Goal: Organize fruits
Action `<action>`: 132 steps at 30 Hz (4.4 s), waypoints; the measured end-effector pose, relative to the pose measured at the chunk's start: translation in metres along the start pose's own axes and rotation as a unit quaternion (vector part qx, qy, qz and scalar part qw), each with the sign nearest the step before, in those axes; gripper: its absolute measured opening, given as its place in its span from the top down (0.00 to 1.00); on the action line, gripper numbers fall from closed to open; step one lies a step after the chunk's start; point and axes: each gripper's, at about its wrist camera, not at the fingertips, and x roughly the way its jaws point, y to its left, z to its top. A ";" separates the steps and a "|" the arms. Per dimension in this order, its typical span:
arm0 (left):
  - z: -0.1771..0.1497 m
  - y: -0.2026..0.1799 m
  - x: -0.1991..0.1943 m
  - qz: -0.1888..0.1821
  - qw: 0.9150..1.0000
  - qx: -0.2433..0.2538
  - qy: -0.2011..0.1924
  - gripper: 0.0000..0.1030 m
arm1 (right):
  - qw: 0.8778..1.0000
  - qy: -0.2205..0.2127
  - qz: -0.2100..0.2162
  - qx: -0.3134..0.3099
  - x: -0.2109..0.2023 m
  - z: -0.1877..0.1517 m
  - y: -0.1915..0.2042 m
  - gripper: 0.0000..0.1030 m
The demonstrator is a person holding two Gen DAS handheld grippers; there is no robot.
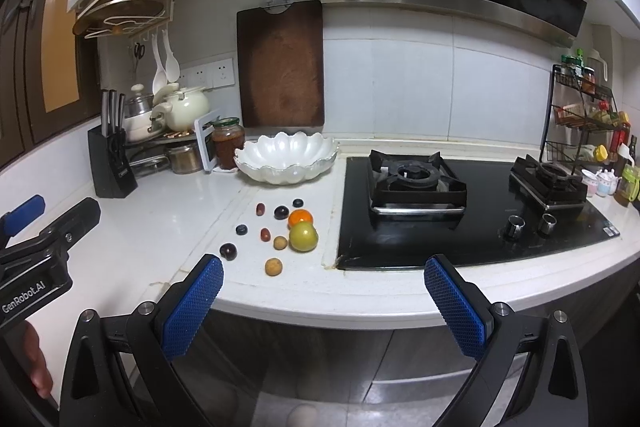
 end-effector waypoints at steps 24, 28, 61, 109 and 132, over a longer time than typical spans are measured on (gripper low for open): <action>0.005 -0.001 0.005 -0.002 1.000 0.001 0.000 0.00 | 1.000 -0.003 -0.001 -0.003 0.002 0.004 0.005 0.01; 0.009 0.003 0.013 0.001 1.000 0.005 0.002 0.00 | 1.000 0.000 -0.002 -0.003 0.006 0.007 0.008 0.01; -0.035 0.009 0.176 -0.059 0.986 0.112 0.112 0.22 | 0.996 0.070 0.041 -0.046 0.155 -0.012 0.055 0.20; -0.066 -0.042 0.276 -0.144 0.957 0.111 0.225 0.72 | 0.981 0.162 0.106 -0.023 0.245 -0.038 0.046 0.73; 0.035 -0.054 0.265 -0.117 0.980 0.071 0.143 0.72 | 0.992 0.059 0.106 -0.022 0.230 0.064 0.017 0.73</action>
